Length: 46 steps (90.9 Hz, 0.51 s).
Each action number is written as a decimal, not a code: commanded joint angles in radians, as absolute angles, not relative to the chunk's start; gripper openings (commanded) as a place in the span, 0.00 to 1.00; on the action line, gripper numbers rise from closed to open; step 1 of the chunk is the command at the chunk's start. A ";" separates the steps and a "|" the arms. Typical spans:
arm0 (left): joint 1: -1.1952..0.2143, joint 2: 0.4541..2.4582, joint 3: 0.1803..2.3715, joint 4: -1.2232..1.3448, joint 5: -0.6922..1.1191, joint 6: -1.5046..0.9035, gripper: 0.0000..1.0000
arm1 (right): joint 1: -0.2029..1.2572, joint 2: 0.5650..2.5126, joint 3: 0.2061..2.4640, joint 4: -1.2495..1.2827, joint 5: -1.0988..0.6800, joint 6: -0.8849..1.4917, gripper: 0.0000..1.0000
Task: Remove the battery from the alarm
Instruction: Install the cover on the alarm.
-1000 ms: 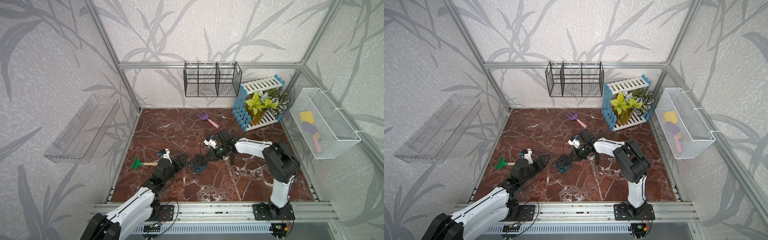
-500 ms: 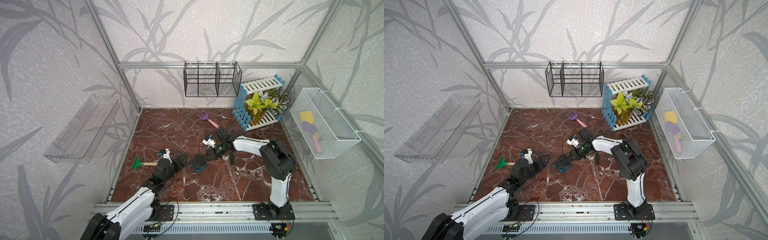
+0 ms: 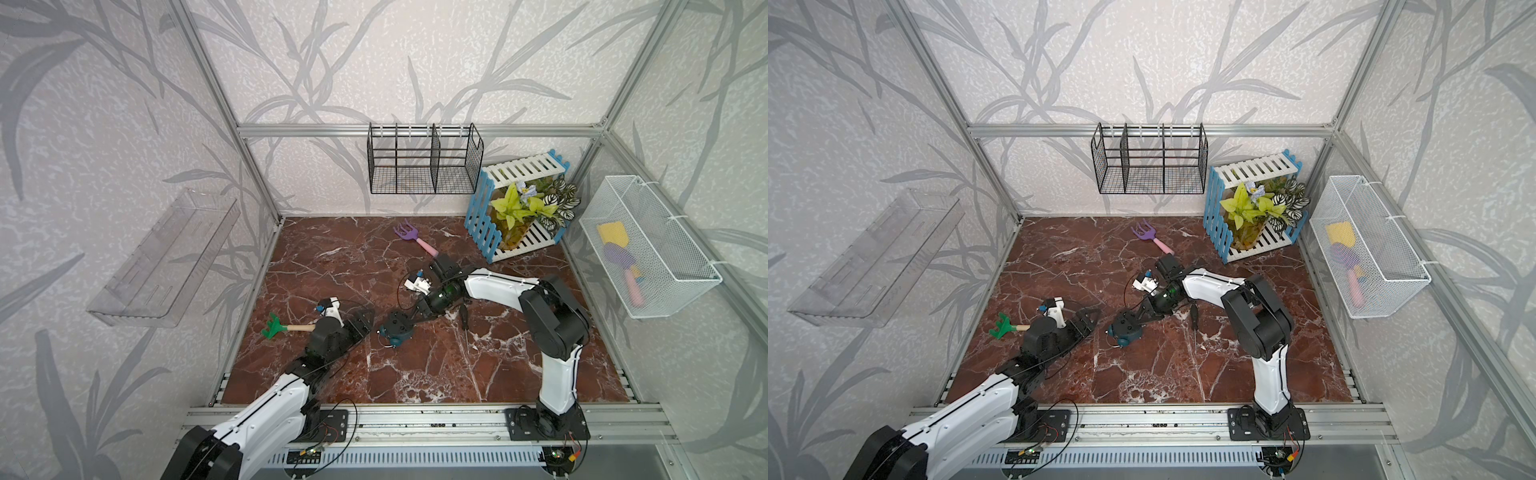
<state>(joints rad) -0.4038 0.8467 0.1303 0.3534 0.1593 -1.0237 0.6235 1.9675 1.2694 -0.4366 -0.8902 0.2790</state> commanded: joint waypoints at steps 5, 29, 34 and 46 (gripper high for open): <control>-0.397 0.855 0.163 0.386 0.168 -1.009 0.82 | 0.624 1.997 1.295 -0.479 -0.883 0.262 0.06; -0.397 0.865 0.166 0.392 0.172 -1.009 0.82 | 0.624 1.996 1.286 -0.407 -0.918 0.324 0.03; -0.396 0.867 0.168 0.393 0.172 -1.008 0.83 | 0.624 2.002 1.289 -0.408 -0.920 0.323 0.03; -0.396 0.874 0.169 0.398 0.175 -1.006 0.82 | 0.626 2.007 1.273 -0.404 -0.933 0.319 0.02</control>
<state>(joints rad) -0.4034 0.8680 0.1307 0.3748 0.1631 -1.0229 0.6231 1.9858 1.2774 -0.4133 -0.9073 0.3168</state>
